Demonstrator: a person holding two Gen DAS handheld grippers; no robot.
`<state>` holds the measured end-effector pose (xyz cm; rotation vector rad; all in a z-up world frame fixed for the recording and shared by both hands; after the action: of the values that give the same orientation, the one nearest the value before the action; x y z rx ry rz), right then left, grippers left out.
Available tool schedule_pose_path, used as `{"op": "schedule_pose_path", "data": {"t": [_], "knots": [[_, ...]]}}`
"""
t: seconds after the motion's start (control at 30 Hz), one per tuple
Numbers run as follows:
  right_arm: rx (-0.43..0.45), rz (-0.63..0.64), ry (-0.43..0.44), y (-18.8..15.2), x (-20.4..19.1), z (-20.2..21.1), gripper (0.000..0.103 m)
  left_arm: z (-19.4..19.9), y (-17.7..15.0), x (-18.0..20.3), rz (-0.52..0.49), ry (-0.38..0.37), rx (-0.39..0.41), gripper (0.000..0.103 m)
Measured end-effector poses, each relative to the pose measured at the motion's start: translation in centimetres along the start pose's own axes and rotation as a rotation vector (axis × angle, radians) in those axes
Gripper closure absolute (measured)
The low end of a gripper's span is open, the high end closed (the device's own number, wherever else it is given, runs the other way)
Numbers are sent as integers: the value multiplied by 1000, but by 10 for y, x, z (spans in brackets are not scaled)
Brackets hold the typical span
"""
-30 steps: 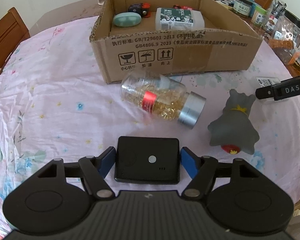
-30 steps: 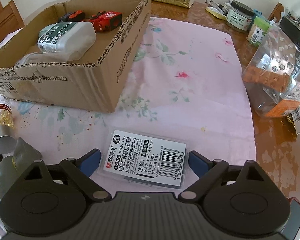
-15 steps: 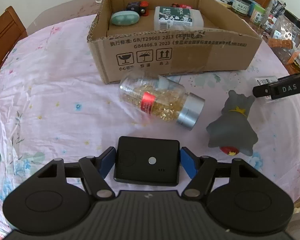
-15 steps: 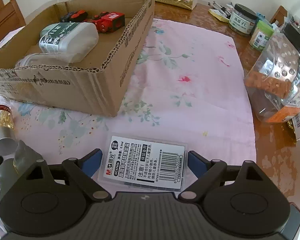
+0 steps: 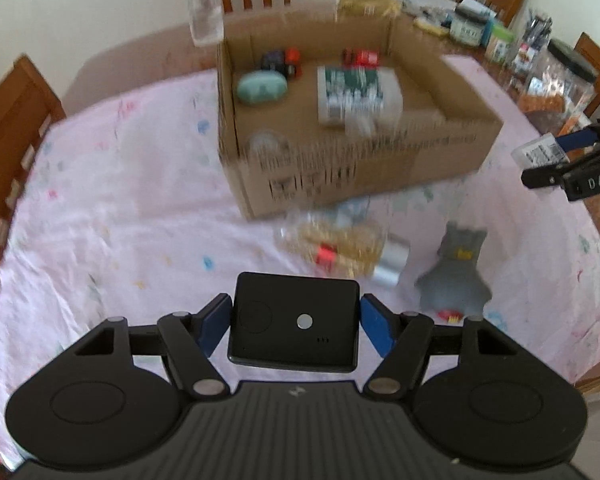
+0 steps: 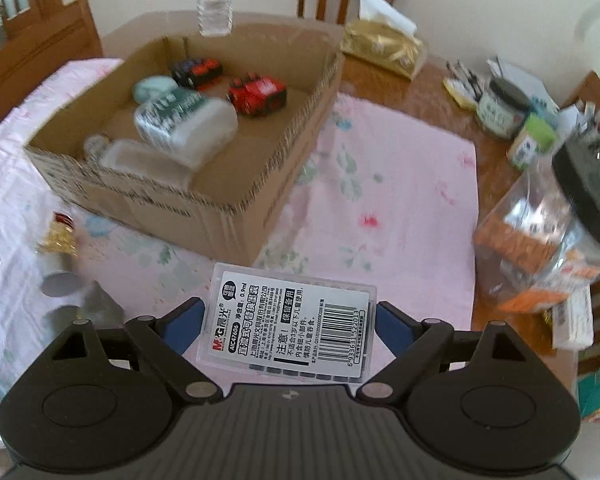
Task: Organize rigid objects
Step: 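Carry the black case and lead pack into the box and open both tools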
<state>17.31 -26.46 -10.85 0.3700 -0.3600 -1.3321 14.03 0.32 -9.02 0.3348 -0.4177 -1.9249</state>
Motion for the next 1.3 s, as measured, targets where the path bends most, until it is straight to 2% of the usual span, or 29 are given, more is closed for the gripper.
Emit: {"op": "schedule_pose_path", "data": {"t": [0.17,0.37,0.6,0.8,0.93,1.0,1.07,1.17,1.3], "knots": [[56,40,51,20,-7,22,9,15,39,-1,-17,-8,84,33],[114,72,77,41,-16,37,9,8,84,3,-55,-24,150,33],[150,41,75,57,-20,41,9,-31,119,0,-79,-19,139,33],[139,7,56,62,-22,36,9,-58,135,-6,-113,-4,138,33],[126,-7,34,63,-26,35,9,-69,141,-12,-107,-26,142,33],[118,-12,23,64,-28,34,9,-72,144,-15,-105,-24,162,30],[114,-11,10,66,-31,34,9,-71,145,-16,-114,-10,179,10],[111,-9,0,69,-35,36,9,-62,144,-17,-115,-12,225,8],[110,2,-11,76,-41,35,9,-46,137,-22,-86,-29,244,7]]}}
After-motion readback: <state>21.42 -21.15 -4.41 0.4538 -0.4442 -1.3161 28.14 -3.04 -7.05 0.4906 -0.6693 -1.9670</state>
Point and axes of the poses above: each gripper's, at about its wrist camera, not at the fingertips, and z roughly against the way its jaws point, x to its right, y to its top, the point moved 5 cm from there along -z, roughly the way its jaws point, and after that the axes turned 2 degrees about -x, right-handed, at the moved point
